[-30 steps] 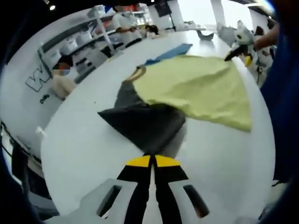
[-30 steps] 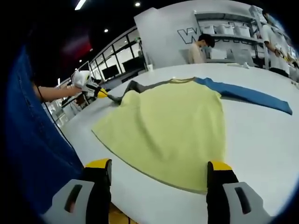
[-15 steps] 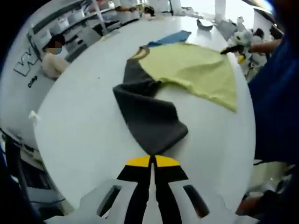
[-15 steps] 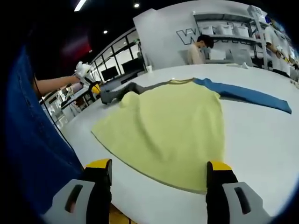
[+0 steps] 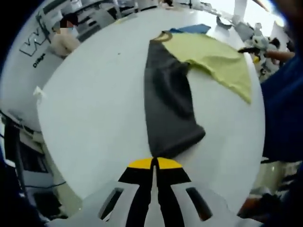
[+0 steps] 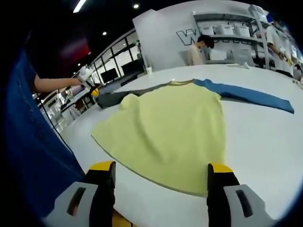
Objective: Fold the garment on the visible template until the final outline fits inside the template.
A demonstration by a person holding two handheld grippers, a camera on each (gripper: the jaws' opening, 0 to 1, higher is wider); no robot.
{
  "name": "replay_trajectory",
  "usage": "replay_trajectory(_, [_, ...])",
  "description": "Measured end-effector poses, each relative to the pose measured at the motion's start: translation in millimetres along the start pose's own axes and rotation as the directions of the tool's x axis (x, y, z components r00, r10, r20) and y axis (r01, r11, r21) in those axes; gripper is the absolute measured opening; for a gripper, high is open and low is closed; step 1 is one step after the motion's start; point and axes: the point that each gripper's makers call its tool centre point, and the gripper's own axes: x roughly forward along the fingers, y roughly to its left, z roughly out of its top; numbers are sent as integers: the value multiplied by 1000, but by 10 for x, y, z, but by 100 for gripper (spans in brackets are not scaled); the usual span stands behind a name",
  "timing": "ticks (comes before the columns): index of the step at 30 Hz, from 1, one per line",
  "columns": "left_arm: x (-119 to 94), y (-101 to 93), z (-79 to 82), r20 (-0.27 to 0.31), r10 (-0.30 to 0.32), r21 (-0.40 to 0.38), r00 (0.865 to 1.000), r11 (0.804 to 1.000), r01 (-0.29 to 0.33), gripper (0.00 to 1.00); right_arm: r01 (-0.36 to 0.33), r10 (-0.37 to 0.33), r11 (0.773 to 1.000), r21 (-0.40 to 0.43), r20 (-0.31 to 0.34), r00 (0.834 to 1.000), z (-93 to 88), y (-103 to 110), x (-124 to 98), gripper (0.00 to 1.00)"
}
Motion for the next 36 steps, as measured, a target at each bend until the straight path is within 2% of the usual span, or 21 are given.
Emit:
replay_trajectory(2, [3,99,-38,3,8,-22,1000,1000,-8,0,4,-4,1000,3,-3,1000,4,-1,5,80])
replay_trajectory(8, [-101,129,-3,99,59,-92,993,995,-50,0,7,-7,1000,4,-9,1000,6,9,14,80])
replay_trajectory(12, [-136,105,-60,125,72,-143,990,988,-54,0,8,-8,1000,5,-8,1000,9,17,16,81])
replay_trajectory(17, [-175,-64,-123,171,84,-204,982,978,-48,0,6,-6,1000,4,-5,1000,10,21,16,80])
replay_trajectory(21, [-53,-223,-188,206,93,-250,974,967,-40,0,7,-7,1000,7,-1,1000,2,-8,12,80])
replay_trajectory(22, [14,-263,-206,211,105,-254,972,966,-49,0,6,-6,1000,7,0,1000,-4,-19,10,80])
replay_trajectory(23, [103,-257,-243,201,145,-270,969,959,-88,0,6,-6,1000,7,-1,1000,-5,-24,9,80])
replay_trajectory(25, [153,-289,-233,201,171,-264,965,958,-115,3,5,-5,1000,8,0,1000,-7,-31,9,80])
replay_trajectory(26, [214,-315,-206,212,194,-278,958,952,-131,4,5,-5,1000,9,1,1000,-7,-34,8,80])
replay_trajectory(31, [375,-222,-203,212,275,-270,938,939,-214,7,9,-9,1000,10,-5,1000,-5,-27,15,82])
replay_trajectory(36, [456,-216,-265,190,292,-310,937,924,-225,13,6,-6,1000,15,-9,1000,-3,-14,19,84])
